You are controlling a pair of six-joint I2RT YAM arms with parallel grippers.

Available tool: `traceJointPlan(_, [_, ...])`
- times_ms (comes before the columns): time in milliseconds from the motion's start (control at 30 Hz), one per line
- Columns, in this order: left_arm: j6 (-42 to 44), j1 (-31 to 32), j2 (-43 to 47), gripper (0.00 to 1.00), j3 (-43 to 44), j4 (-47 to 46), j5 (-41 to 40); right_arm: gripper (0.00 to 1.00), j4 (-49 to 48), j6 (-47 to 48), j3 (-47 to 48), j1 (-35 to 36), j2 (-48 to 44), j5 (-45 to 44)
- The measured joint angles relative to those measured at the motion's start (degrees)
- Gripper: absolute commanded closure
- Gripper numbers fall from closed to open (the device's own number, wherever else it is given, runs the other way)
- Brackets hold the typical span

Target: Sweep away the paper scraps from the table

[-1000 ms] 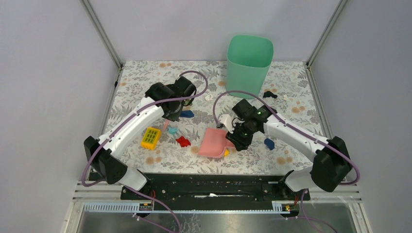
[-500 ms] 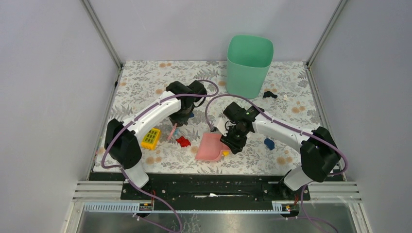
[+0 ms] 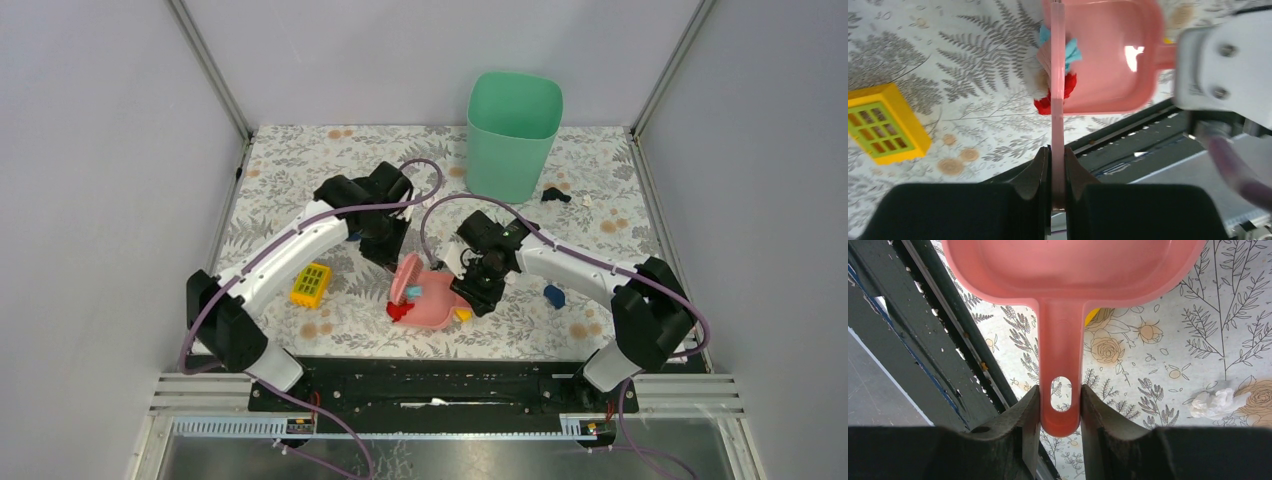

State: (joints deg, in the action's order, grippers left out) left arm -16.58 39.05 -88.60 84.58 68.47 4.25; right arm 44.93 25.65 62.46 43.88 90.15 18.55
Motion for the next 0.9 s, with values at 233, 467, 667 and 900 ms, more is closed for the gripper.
traceJointPlan(233, [-1.9, 0.0, 3.5, 1.00, 0.2, -2.0, 5.6, 1.00, -1.1, 0.0, -1.8, 0.0, -1.3, 0.0])
traceJointPlan(467, [-3.5, 0.1, 5.0, 1.00, 8.5, 2.3, 0.4, 1.00, -0.4, 0.0, -2.3, 0.0, -2.7, -0.5])
traceJointPlan(667, [-5.6, 0.6, 5.2, 1.00, 12.5, 7.6, -10.1, 1.00, 1.3, 0.1, -2.3, 0.0, -3.5, -2.1])
traceJointPlan(900, [-6.4, 1.5, 3.2, 1.00, 7.2, 11.8, -14.3, 1.00, 1.6, 0.1, -2.3, 0.0, -3.5, -2.7])
